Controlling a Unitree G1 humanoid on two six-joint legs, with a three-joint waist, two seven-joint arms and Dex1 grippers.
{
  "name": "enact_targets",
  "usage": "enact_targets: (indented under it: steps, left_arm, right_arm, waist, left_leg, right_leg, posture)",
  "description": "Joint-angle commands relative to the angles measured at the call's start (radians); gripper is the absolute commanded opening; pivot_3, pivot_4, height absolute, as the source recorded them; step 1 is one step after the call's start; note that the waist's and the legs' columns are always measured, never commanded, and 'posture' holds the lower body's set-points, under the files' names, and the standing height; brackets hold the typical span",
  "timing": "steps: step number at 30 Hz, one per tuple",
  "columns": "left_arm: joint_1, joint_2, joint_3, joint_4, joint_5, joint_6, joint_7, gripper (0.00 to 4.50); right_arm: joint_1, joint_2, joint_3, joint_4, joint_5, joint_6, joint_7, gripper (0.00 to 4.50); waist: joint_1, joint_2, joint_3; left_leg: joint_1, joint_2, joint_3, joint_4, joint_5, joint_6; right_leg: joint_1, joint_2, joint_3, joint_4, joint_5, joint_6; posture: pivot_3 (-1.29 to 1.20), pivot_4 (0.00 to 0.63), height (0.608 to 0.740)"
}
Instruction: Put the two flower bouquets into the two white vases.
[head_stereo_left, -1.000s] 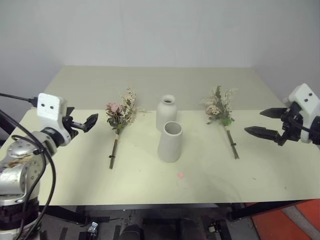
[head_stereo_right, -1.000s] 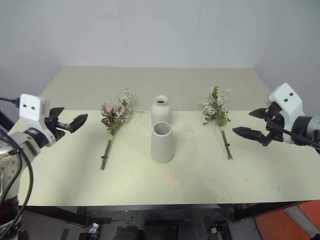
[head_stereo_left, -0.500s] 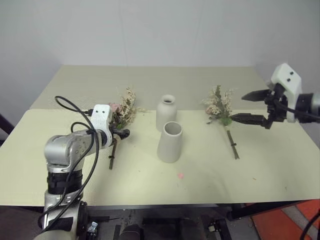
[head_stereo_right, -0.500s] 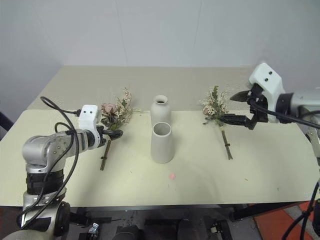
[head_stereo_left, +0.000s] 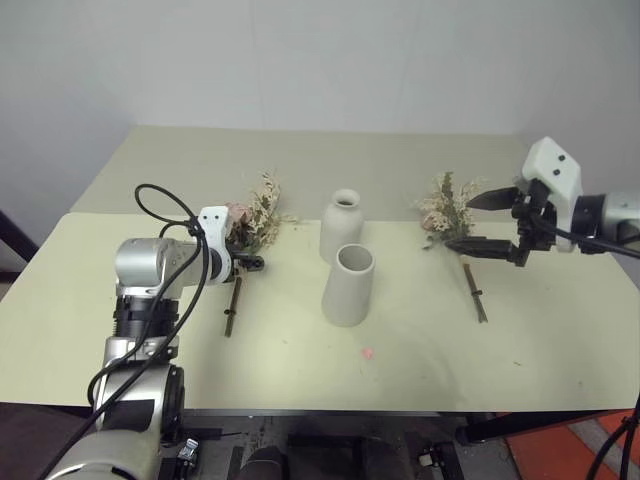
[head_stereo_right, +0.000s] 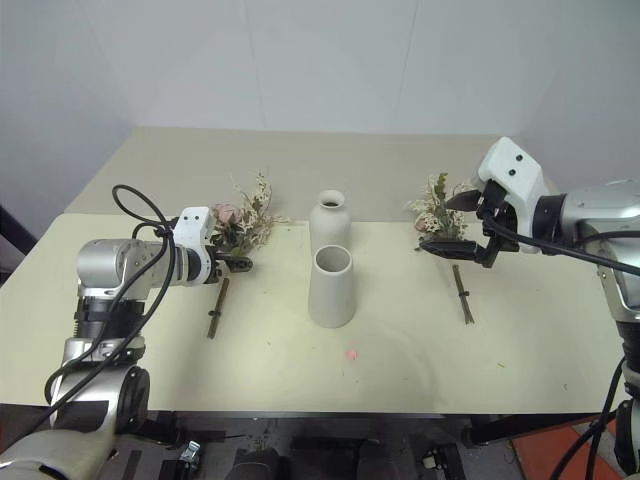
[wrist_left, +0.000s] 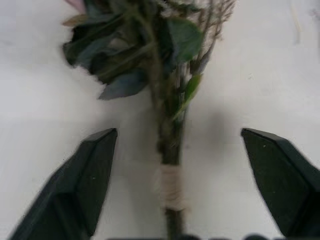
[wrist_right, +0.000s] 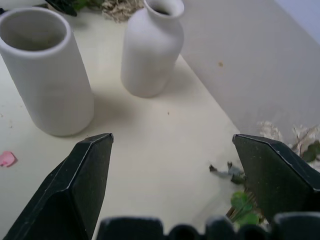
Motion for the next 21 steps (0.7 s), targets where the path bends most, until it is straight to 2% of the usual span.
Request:
enact_targets:
  steps: [1,7,10,13,16,21]
  left_arm:
    - [-0.049,0.027,-0.027,0.008,-0.006,0.038,-0.047,2.98]
    - [-0.062,0.030,-0.033,0.079,0.011,0.040,-0.085,1.02]
    - [-0.082,0.001,0.032,0.120,0.009,0.000,-0.063,0.04]
    - [-0.086,-0.068,0.128,0.102,0.025,-0.166,0.036,0.01]
    - [-0.091,-0.161,0.245,0.085,0.002,-0.507,0.109,0.01]
    - [-0.225,-0.255,0.401,0.261,-0.098,-0.936,0.108,0.01]
  right_arm:
    - [0.037,-0.003,-0.092,-0.049,0.017,0.010,-0.042,4.50]
    - [0.096,0.016,-0.134,-0.080,0.027,0.016,-0.096,4.50]
    - [0.107,0.018,-0.146,-0.087,0.032,0.021,-0.114,4.50]
    - [0.116,0.012,-0.163,-0.092,0.039,0.028,-0.127,4.50]
    - [0.121,0.005,-0.176,-0.100,0.042,0.037,-0.138,4.50]
    - [0.123,0.014,-0.188,-0.134,0.058,0.061,-0.165,4.50]
  waist:
    - [-0.002,0.000,0.000]
    - [-0.002,0.000,0.000]
    - [0.000,0.000,0.000]
    - [0.003,0.000,0.000]
    - [0.011,0.000,0.000]
    - [0.018,0.000,0.000]
  left_leg:
    - [-0.001,0.000,0.000,0.000,0.000,0.000]
    - [-0.005,0.000,0.000,0.000,0.000,-0.001]
    - [-0.006,0.000,0.000,0.001,0.000,-0.001]
    - [-0.007,0.000,0.000,0.001,0.000,-0.001]
    - [-0.010,0.000,0.000,0.002,0.001,-0.001]
    - [-0.012,-0.001,0.000,0.002,0.002,-0.003]
  right_leg:
    - [-0.001,0.000,0.000,0.000,0.000,0.000]
    - [-0.006,0.000,0.001,0.003,0.000,0.000]
    - [-0.007,0.000,0.001,0.003,0.000,0.000]
    - [-0.007,0.000,0.001,0.002,0.000,0.000]
    - [-0.009,-0.001,0.000,0.002,0.001,0.000]
    - [-0.011,-0.003,0.000,0.001,0.001,0.000]
  posture:
    - [0.00,0.150,0.740]
    - [0.00,0.150,0.740]
    - [0.00,0.150,0.740]
    - [0.00,0.150,0.740]
    - [0.00,0.150,0.740]
    - [0.00,0.150,0.740]
